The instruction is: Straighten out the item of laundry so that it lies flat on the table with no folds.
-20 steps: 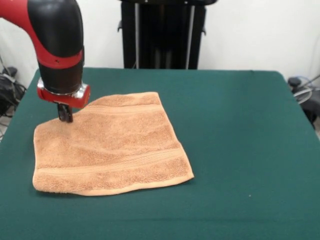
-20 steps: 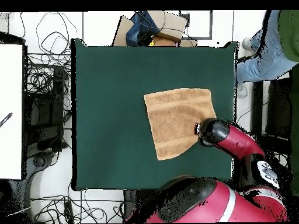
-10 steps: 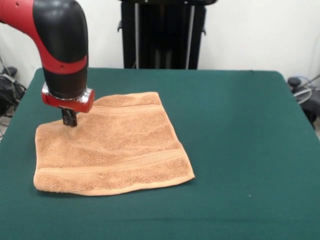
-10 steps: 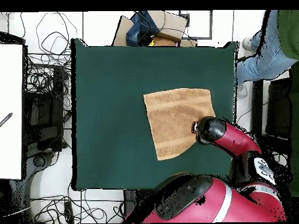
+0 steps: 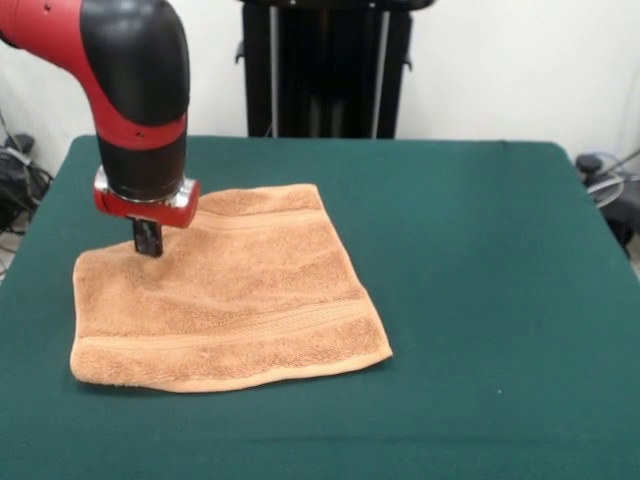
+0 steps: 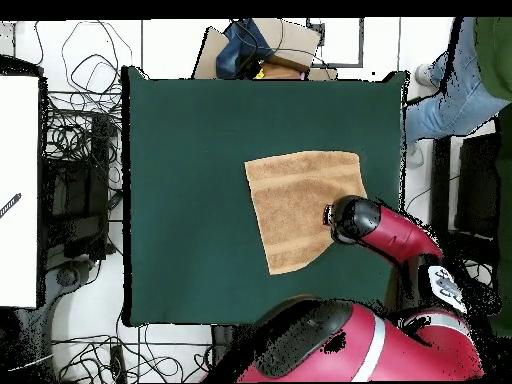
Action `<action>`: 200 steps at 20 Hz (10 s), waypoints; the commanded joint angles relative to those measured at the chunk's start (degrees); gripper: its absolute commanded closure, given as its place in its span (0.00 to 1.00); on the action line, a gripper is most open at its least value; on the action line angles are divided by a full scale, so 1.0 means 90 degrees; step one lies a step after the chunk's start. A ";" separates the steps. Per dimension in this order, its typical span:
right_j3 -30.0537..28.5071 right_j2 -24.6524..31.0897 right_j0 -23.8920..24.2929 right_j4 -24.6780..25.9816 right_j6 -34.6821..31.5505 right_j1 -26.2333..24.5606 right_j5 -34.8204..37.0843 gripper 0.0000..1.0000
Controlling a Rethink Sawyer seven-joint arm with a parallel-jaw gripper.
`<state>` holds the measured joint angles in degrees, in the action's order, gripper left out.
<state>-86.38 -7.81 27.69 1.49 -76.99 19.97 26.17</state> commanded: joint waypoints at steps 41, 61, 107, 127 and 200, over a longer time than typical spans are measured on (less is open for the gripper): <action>-0.0172 0.0719 0.0744 0.0455 -0.0503 -0.0323 -0.0760 1.00; -0.0321 0.0693 0.0753 0.0479 -0.0663 -0.0172 -0.0854 0.00; -0.0373 0.0978 0.0981 0.0038 -0.0911 0.0276 -0.0430 0.00; -0.0002 0.0969 0.0799 -0.0228 -0.1115 0.0113 -0.0290 0.00; 0.0386 0.0556 0.0387 -0.0207 -0.1165 -0.0907 -0.1057 1.00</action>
<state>-85.79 -6.23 32.84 -0.09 -76.99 18.83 20.82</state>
